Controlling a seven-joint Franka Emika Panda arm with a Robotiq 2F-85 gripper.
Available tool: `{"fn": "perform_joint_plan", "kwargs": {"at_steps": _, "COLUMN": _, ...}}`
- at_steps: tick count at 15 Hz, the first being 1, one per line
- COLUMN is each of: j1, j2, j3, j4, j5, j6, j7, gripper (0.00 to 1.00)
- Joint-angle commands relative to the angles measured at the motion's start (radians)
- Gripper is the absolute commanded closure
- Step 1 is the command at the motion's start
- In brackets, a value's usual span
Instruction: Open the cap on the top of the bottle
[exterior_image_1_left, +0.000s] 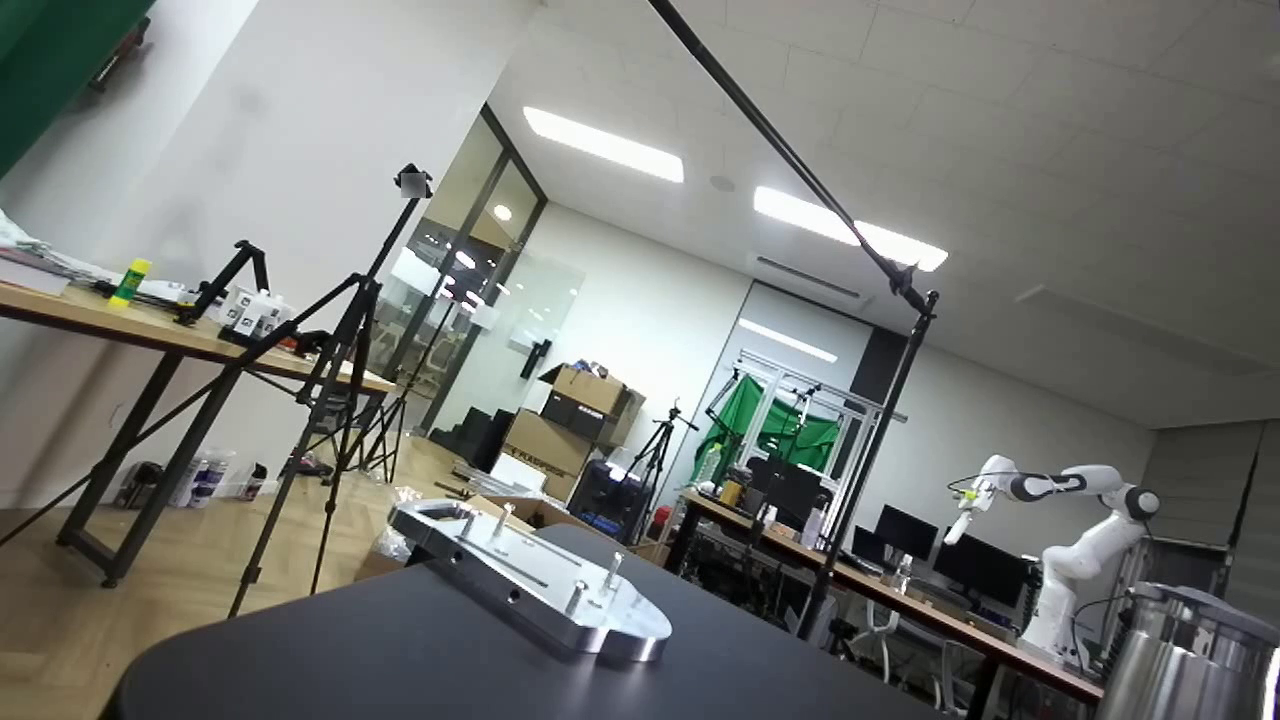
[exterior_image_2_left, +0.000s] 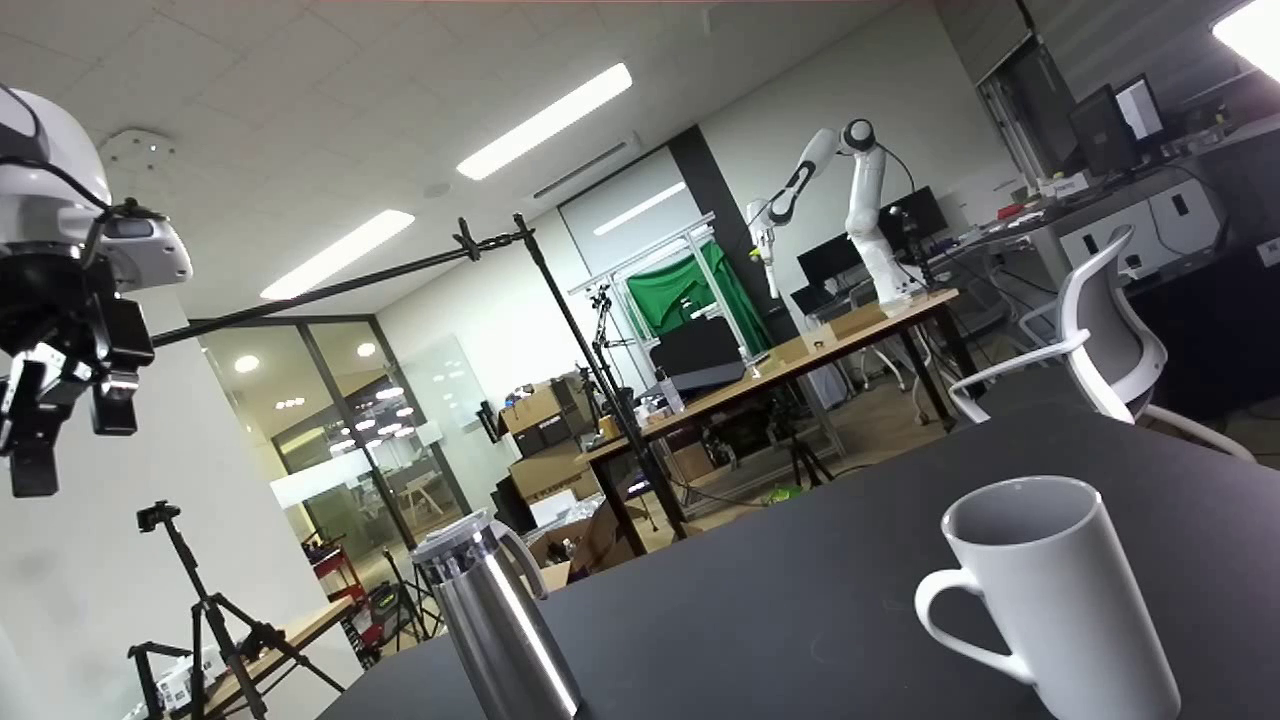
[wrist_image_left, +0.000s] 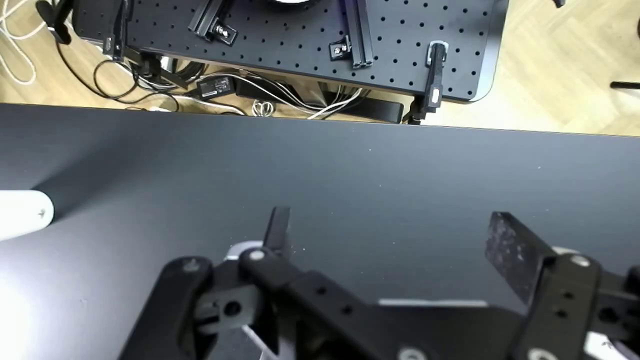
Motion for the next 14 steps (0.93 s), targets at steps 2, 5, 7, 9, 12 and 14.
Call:
{"fn": "perform_joint_plan", "kwargs": {"at_steps": 2, "j1": 0.012, "j2": 0.003, "j3": -0.010, "j4": 0.003, "j5": -0.003, "j6": -0.002, "j7": 0.004, "gripper": 0.00}}
{"fn": "perform_joint_plan", "kwargs": {"at_steps": 5, "j1": 0.012, "j2": 0.003, "j3": -0.010, "j4": 0.003, "j5": -0.003, "j6": -0.002, "j7": 0.004, "gripper": 0.00}}
{"fn": "perform_joint_plan", "kwargs": {"at_steps": 7, "j1": 0.012, "j2": 0.003, "j3": -0.010, "j4": 0.003, "j5": -0.003, "j6": -0.002, "j7": 0.004, "gripper": 0.00}}
{"fn": "perform_joint_plan", "kwargs": {"at_steps": 9, "j1": 0.014, "j2": -0.004, "j3": -0.008, "j4": -0.005, "j5": -0.010, "j6": 0.014, "j7": -0.001, "gripper": 0.00}}
{"fn": "perform_joint_plan", "kwargs": {"at_steps": 12, "j1": -0.004, "j2": -0.019, "j3": 0.008, "j4": -0.039, "j5": -0.056, "j6": 0.148, "j7": 0.075, "gripper": 0.25}}
{"fn": "perform_joint_plan", "kwargs": {"at_steps": 14, "j1": -0.011, "j2": -0.016, "j3": -0.001, "j4": -0.061, "j5": -0.079, "j6": 0.271, "j7": 0.093, "gripper": 0.32}}
